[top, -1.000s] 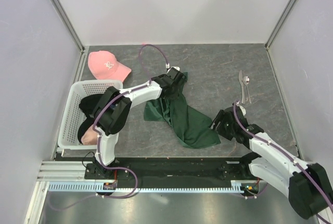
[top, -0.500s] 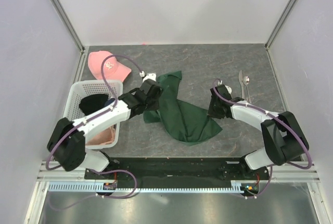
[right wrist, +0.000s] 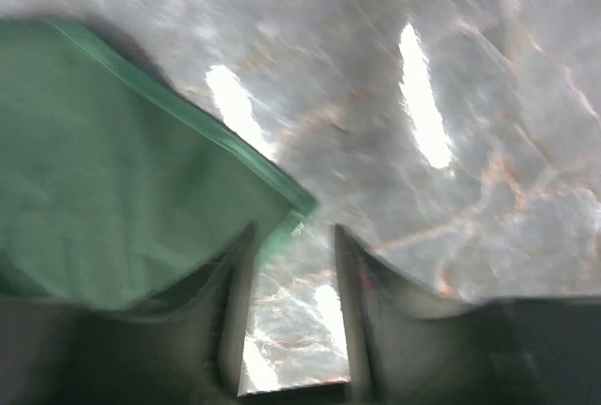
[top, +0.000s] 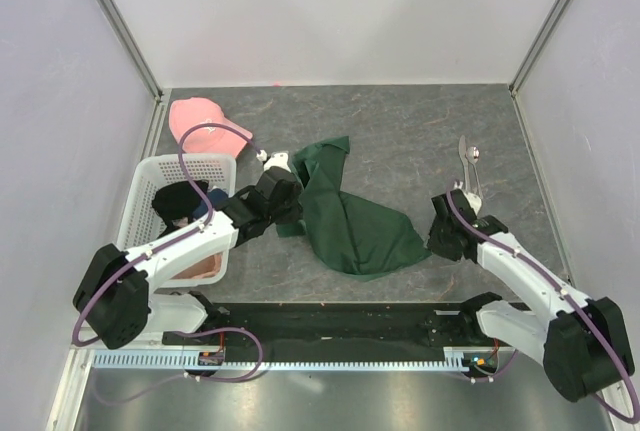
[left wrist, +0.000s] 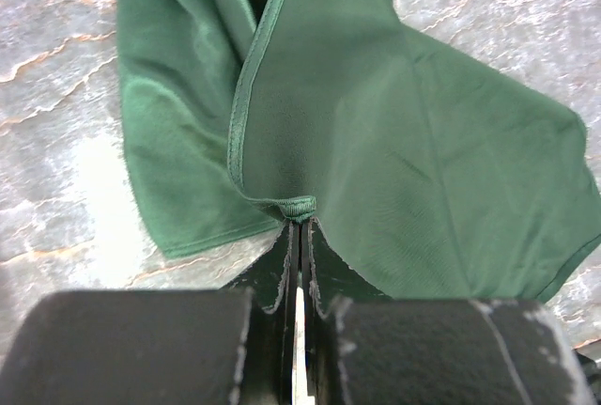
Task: Fold the napkin into a case and place the utensils inside
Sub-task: Pick up the crumpled napkin from the center of the board.
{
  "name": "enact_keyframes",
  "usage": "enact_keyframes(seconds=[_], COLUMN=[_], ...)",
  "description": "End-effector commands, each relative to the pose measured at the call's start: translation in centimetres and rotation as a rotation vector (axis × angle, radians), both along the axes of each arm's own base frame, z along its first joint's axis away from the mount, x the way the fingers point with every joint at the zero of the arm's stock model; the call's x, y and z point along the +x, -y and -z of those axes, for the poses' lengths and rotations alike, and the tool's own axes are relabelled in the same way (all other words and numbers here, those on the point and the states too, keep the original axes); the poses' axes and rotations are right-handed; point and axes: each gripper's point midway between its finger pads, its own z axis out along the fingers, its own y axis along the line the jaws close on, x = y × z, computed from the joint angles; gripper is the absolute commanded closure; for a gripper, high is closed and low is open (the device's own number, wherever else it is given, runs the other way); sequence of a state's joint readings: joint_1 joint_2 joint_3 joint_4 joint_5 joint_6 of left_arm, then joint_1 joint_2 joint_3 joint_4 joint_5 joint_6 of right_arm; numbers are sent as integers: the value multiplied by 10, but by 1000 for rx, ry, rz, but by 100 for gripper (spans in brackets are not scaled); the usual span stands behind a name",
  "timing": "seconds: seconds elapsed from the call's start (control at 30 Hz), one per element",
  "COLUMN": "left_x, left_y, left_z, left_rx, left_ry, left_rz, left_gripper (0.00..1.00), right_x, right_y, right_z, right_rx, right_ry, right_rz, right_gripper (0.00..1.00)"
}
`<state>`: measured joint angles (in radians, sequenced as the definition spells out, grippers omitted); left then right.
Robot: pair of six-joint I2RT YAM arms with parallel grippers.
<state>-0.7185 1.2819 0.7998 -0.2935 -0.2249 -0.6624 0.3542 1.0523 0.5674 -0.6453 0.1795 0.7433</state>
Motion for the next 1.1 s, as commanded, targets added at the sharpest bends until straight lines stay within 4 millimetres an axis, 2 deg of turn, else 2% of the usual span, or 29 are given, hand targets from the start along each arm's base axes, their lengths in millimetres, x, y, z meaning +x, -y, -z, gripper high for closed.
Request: enact_keyframes(seconds=[0.0, 0.13, 0.33, 0.4, 0.53, 0.63, 0.9, 1.07], left_x=[6, 3, 0, 0, -1, 0, 2, -1], left_y=[9, 12, 14, 12, 9, 8, 11, 11], left_z=[-11, -10, -11, -13, -16, -20, -26, -24], left_rx=[-87, -108, -119, -114, -109, -110, -117, -128], left_ry=[42, 38, 44, 57, 73, 89, 107, 101], left_rz=[-14, 0, 21, 26, 30, 26, 42, 48], left_gripper=[98, 98, 98, 98, 98, 98, 98, 98], right_x=[-23, -19, -17, -15, -7, -4, 0, -3], right_y=[6, 5, -8, -9, -3, -1, -14, -11], right_z=[11, 14, 31, 30, 10, 2, 14, 11], right_rx=[16, 0, 52, 50, 30, 29, 43, 32], right_ry=[-63, -94, -132, -128, -71, -38, -97, -81], right_rz=[86, 100, 115, 110, 130, 135, 120, 135], right_gripper=[62, 61, 60, 60, 60, 58, 57, 57])
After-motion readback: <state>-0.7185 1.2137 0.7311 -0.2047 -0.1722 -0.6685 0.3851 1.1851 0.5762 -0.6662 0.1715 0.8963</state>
